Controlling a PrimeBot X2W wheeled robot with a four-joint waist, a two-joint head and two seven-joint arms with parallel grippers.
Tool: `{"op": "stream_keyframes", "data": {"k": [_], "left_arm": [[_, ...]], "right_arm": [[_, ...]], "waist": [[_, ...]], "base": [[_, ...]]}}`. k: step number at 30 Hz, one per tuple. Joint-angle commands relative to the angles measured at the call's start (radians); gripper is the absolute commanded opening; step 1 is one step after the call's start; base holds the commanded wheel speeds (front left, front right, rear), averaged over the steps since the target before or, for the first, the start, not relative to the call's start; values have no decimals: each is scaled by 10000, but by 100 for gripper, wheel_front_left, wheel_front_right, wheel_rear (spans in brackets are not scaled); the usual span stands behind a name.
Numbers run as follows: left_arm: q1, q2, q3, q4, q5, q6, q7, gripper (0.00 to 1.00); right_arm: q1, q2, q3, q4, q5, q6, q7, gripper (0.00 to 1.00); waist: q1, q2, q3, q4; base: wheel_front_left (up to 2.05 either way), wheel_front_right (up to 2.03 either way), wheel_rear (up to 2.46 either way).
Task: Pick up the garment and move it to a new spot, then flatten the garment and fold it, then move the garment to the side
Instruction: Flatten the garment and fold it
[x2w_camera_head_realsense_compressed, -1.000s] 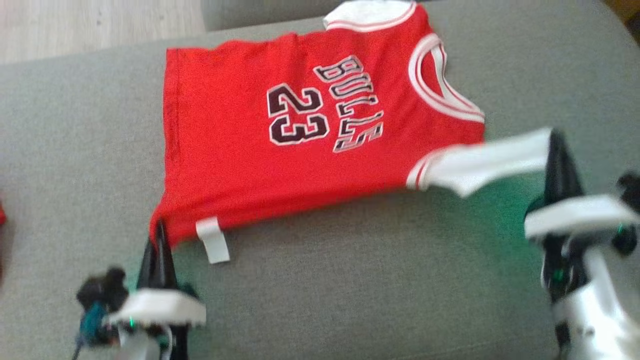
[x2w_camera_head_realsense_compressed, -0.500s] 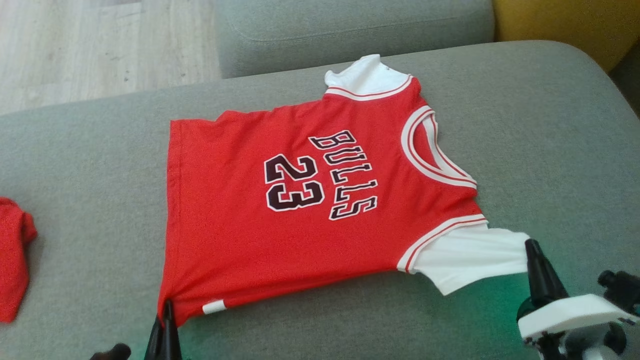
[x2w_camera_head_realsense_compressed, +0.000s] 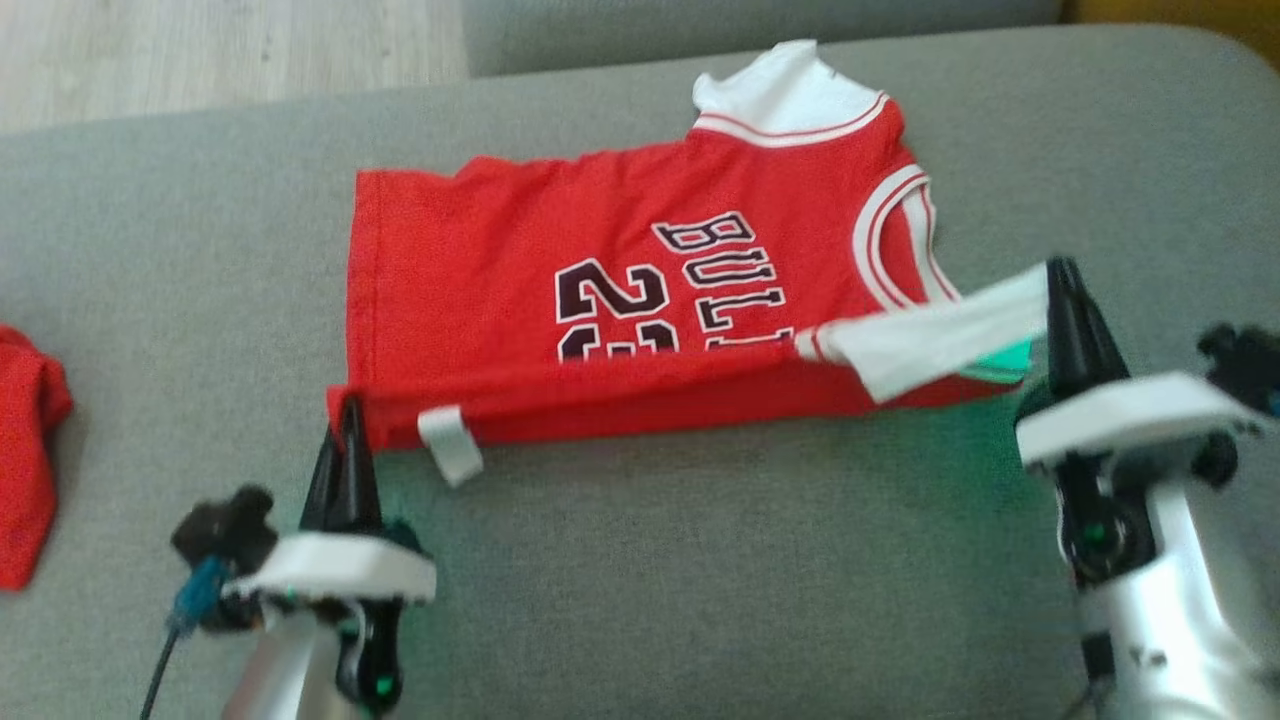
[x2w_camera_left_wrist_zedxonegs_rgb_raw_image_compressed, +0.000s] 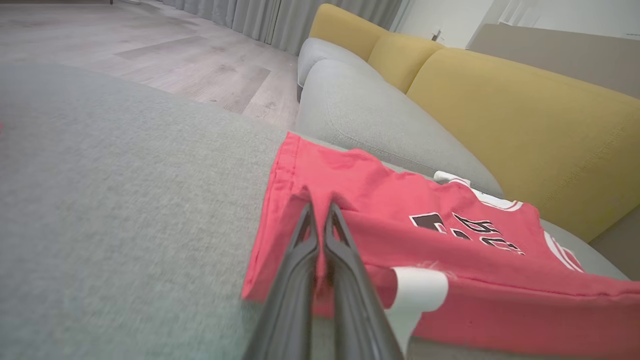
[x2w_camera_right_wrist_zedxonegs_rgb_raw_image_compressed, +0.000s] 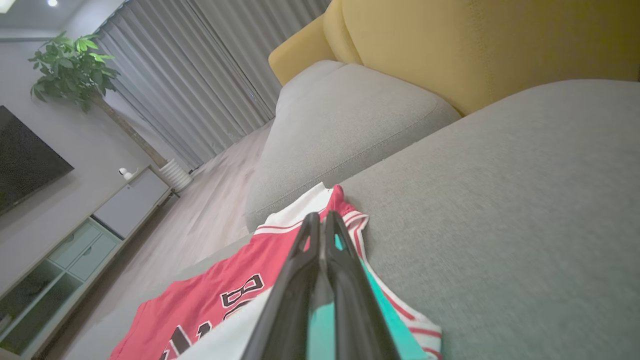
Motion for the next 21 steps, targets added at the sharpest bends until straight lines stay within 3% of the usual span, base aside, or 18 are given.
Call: {"op": "stream_keyframes", "data": {"k": [1, 9, 10, 11, 12, 13, 17, 21], "left_arm": [[-759, 100, 168, 116, -20, 59, -53, 0], [-2990, 99, -311, 1641, -280, 557, -53, 0], [-3118, 99, -305, 1690, -259, 592, -53, 0], [-3217, 99, -296, 1674, -165, 637, -53, 8], [-3269, 99, -283, 1612, -51, 680, -53, 63], [-3271, 99, -284, 1577, 56, 722, -53, 100], [-2815, 99, -75, 1208, 757, 1069, -53, 100], [-1726, 99, 282, 526, 1620, 1444, -53, 100]], "right_arm": [[-793, 56, 146, 30, -295, -7, -16, 0], [-3185, 234, -79, 2193, -1521, -7, -543, 0], [-3361, 248, -209, 2449, -1628, -7, -712, 35], [-3519, 260, -303, 2678, -1757, -7, -916, 95], [-3645, 270, -358, 2887, -1901, -7, -1124, 100], [-3735, 275, -343, 3061, -2133, -7, -1368, 100], [-3649, 47, 183, 3212, -3645, -7, -2282, 100], [-2844, -37, 210, 2390, -5080, -7, -2480, 100]], "waist": [[-2, 0, 386, 142], [-2, 0, 1326, 307], [-2, 0, 1373, 319], [-2, 0, 1407, 334], [-2, 0, 1424, 349], [-2, 0, 1418, 363], [-2, 0, 1217, 366], [-2, 0, 838, 336]], "base": [[0, 0, 0], [0, 0, 0], [0, 0, 0], [0, 0, 0], [0, 0, 0], [0, 0, 0], [0, 0, 0], [0, 0, 0]]}}
